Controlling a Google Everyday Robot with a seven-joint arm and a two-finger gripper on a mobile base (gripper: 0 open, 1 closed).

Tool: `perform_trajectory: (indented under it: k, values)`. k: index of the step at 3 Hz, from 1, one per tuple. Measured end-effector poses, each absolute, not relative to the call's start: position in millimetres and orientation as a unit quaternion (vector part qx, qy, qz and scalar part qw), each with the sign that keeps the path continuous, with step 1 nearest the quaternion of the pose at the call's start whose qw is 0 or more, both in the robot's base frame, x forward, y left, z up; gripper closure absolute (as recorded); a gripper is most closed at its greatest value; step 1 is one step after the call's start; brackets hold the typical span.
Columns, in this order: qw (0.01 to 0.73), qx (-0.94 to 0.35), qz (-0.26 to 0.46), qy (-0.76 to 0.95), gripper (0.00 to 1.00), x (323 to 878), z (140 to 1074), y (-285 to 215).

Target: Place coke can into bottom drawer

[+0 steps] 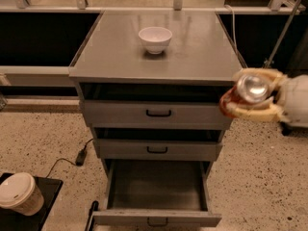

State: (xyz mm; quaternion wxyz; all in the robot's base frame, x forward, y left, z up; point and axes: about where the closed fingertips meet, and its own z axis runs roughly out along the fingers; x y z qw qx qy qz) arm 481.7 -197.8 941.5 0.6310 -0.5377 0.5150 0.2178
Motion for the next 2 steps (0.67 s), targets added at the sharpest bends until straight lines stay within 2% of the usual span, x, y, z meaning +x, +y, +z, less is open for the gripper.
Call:
perform_trajectory:
  k: [1, 2]
  values:
    - [0.607, -0.543, 0.249, 0.525, 1.0, 470.1, 909.0, -175.7]
    - [0.607, -0.543, 0.249, 0.525, 1.0, 470.1, 909.0, -175.7]
